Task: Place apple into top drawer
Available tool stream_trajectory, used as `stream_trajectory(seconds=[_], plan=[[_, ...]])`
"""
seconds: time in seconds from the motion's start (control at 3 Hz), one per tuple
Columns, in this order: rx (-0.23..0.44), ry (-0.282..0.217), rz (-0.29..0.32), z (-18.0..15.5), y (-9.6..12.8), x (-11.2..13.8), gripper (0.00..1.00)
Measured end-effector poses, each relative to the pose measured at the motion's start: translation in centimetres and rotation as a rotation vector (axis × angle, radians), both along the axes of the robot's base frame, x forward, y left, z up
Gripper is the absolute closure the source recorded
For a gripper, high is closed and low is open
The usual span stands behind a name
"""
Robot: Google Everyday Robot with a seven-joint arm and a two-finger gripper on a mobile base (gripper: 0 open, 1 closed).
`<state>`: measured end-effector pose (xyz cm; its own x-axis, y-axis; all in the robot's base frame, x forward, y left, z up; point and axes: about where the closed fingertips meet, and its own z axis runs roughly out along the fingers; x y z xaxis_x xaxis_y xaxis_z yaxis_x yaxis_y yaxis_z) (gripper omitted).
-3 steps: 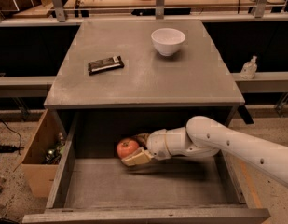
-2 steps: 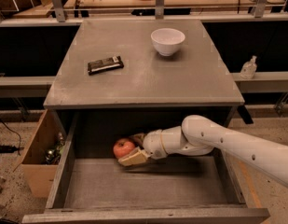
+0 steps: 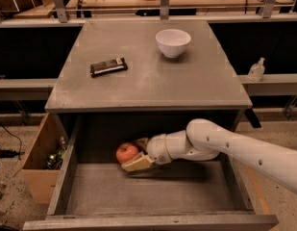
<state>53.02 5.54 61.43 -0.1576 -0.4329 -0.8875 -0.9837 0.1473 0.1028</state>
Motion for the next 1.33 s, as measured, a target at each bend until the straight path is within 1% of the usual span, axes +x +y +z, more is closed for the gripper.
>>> stream_trajectory(seconds=[0.67,1.0,1.33], plan=[[0.002,0.002,0.007,-0.05,0.37,-0.16,0.38],[0.003,0.003,0.012,-0.08,0.64,-0.28,0.06],[0.003,0.004,0.015,-0.10,0.75,-0.32,0.00]])
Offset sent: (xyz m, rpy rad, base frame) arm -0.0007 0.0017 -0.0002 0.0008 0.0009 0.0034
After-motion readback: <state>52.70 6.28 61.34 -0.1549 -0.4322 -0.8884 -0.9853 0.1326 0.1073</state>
